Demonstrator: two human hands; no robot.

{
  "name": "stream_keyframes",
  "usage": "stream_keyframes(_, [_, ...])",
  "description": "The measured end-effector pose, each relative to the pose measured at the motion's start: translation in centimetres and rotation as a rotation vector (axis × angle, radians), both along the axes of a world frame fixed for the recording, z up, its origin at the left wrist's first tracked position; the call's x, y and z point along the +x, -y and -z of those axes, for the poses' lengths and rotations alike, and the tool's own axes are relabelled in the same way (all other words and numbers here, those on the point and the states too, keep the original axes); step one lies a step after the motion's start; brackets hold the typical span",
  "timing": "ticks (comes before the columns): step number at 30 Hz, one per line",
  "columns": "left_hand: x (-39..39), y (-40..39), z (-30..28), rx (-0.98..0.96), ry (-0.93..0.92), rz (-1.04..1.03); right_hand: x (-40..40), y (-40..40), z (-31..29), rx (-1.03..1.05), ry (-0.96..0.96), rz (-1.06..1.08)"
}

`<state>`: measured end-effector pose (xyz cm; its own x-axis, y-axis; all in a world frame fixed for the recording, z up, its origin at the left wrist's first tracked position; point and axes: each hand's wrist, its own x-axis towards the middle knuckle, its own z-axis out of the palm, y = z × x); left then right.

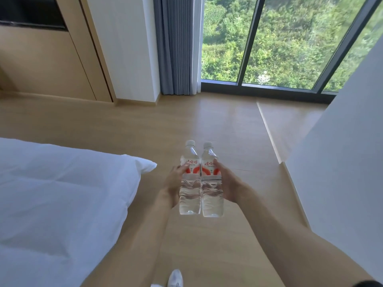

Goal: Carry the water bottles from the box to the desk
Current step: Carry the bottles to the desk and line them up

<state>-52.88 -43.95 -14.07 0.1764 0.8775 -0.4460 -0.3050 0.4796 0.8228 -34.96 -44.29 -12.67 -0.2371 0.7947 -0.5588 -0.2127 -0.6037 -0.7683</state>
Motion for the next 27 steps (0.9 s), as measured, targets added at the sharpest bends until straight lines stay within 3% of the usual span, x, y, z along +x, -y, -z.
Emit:
stream_keyframes(12, [-3.1, -17.1, -1.4, 0.054, -0.016, -0.018, -3.0, -17.8, -0.2, 0.041, -0.014, 0.029])
stream_keyframes(27, [-1.6, -38.0, -1.2, -0.022, -0.028, -0.265, -2.7, -42.7, 1.2, 0.039, -0.215, -0.23])
